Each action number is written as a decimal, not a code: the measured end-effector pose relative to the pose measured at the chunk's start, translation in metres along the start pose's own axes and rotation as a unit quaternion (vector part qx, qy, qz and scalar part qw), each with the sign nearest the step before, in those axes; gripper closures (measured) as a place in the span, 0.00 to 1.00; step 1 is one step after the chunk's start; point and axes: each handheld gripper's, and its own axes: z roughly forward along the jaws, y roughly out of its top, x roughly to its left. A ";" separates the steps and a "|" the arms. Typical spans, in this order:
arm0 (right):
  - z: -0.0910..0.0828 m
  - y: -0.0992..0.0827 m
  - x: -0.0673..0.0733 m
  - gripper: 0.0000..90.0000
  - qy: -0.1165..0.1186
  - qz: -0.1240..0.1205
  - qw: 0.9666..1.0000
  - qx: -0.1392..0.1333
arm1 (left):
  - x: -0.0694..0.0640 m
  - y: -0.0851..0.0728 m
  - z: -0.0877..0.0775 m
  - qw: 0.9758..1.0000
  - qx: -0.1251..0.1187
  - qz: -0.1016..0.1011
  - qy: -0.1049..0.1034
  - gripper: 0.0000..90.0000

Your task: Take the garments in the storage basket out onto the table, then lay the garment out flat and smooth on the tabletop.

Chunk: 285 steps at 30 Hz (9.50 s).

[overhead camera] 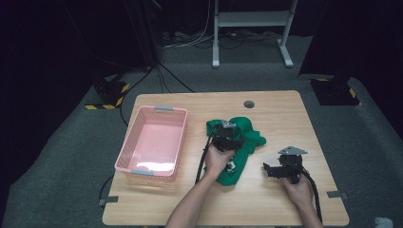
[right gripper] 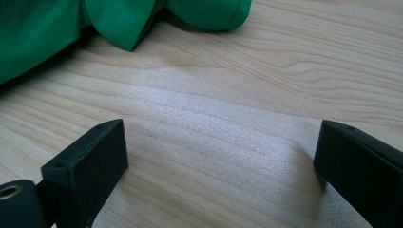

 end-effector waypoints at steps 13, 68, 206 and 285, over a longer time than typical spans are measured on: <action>0.000 0.000 0.000 0.05 0.000 -0.001 1.000 0.000 | 0.001 0.009 -0.017 1.000 -0.013 0.001 -0.007 0.39; 0.000 0.000 0.000 0.05 0.001 0.000 1.000 0.000 | 0.027 -0.003 -0.088 0.997 -0.059 -0.014 0.036 0.36; 0.026 0.041 0.038 0.38 0.027 0.035 0.999 -0.024 | 0.041 -0.059 -0.015 0.995 0.010 -0.047 0.083 0.30; -0.015 0.000 -0.012 0.93 0.016 -0.002 1.000 -0.021 | 0.059 -0.027 -0.044 0.995 -0.039 -0.062 0.074 0.92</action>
